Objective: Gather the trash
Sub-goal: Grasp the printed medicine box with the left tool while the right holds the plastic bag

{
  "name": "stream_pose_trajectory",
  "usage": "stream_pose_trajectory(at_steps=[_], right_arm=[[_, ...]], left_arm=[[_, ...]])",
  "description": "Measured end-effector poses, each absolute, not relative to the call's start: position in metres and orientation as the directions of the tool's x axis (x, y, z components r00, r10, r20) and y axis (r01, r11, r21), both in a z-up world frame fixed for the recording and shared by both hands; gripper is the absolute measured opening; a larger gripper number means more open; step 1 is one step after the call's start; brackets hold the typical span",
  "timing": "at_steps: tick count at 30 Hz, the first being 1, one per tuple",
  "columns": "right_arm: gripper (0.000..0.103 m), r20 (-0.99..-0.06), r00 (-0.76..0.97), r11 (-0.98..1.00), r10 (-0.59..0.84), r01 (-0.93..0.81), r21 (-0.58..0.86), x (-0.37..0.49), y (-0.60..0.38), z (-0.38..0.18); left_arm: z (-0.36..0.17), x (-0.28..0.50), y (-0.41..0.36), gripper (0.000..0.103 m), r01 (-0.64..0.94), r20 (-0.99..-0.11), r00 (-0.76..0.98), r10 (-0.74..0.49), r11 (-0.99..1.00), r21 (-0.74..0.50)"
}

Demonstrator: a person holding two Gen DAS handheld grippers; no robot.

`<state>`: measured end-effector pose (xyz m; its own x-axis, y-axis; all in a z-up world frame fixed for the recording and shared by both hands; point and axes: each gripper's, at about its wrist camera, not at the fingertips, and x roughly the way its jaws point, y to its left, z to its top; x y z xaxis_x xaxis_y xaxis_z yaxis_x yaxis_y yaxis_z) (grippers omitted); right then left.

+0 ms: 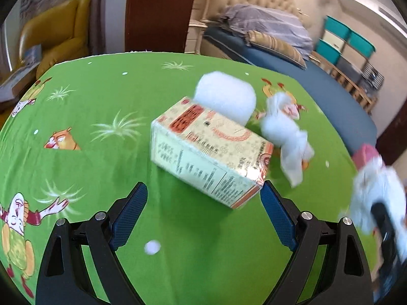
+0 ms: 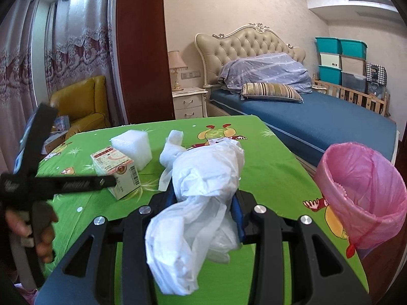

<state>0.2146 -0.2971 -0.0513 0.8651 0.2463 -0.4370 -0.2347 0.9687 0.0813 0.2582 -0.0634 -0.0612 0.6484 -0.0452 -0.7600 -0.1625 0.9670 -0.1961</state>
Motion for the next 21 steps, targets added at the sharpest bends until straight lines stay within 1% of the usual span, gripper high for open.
stream_pose_trajectory(at_steps=[6,8,12,14,16,21], right_arm=[[0.037,-0.426,0.868,0.967,0.253,-0.233,0.099,0.214,-0.304,-0.054],[0.037,-0.425,0.868,0.966,0.258,-0.234,0.109,0.213,-0.306,-0.055],[0.038,-0.427,0.865,0.965,0.262,-0.231,0.123,0.213,-0.31,-0.058],[0.038,-0.428,0.865,0.965,0.262,-0.231,0.124,0.212,-0.31,-0.058],[0.038,-0.426,0.865,0.964,0.265,-0.235,0.122,0.211,-0.31,-0.057],[0.038,-0.423,0.862,0.96,0.28,-0.253,0.119,0.208,-0.303,-0.054]], left_arm=[[-0.044,0.275,-0.093,0.084,-0.197,-0.757,0.653,-0.032,0.958,-0.21],[-0.043,0.286,-0.098,0.085,-0.254,-0.757,0.652,0.043,0.953,-0.164],[-0.052,0.308,-0.089,0.085,-0.374,-0.78,0.612,0.133,0.917,-0.137],[-0.062,0.317,-0.083,0.085,-0.383,-0.813,0.568,0.127,0.915,-0.125],[-0.067,0.31,-0.077,0.085,-0.373,-0.824,0.553,0.119,0.92,-0.118],[-0.07,0.265,-0.049,0.085,-0.339,-0.798,0.582,0.158,0.939,-0.061]])
